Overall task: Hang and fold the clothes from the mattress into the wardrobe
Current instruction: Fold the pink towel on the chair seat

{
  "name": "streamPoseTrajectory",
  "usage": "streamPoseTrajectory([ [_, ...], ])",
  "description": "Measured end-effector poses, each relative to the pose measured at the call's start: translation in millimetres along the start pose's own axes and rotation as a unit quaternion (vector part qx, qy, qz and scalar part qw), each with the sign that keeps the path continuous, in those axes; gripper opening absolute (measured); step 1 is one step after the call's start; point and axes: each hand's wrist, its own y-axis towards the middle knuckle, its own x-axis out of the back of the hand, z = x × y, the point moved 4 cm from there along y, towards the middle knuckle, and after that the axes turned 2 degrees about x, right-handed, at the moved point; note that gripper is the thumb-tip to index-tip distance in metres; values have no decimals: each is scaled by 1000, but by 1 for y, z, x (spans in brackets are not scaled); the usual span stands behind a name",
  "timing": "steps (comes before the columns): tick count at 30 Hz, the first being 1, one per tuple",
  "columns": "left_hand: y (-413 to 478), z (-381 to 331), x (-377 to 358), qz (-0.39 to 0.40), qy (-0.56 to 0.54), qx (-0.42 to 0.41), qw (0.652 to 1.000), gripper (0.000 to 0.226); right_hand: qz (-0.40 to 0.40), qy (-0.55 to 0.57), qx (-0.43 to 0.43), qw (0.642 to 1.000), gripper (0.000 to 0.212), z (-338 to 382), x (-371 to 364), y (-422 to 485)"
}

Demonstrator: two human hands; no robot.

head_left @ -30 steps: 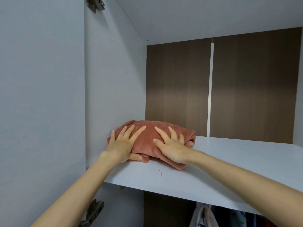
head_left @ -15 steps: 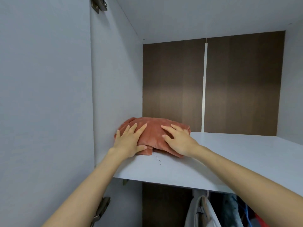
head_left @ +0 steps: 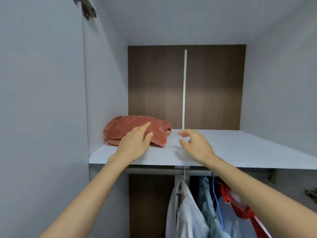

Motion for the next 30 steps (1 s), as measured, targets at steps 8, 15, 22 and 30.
streamPoseTrajectory([
  [8,-101,-80,9,-3,-85,-36,996,50,-87,81,-18,993,25,-13,68,-128],
  [15,-212,-148,4,62,-123,-26,990,50,-58,97,-83,990,25,-21,118,-264],
  [22,-288,-197,14,116,-175,-44,977,49,-50,82,-129,987,23,-16,165,-356],
  [30,-360,-232,-1,204,-204,-77,954,49,-64,53,-213,974,22,-5,185,-468],
])
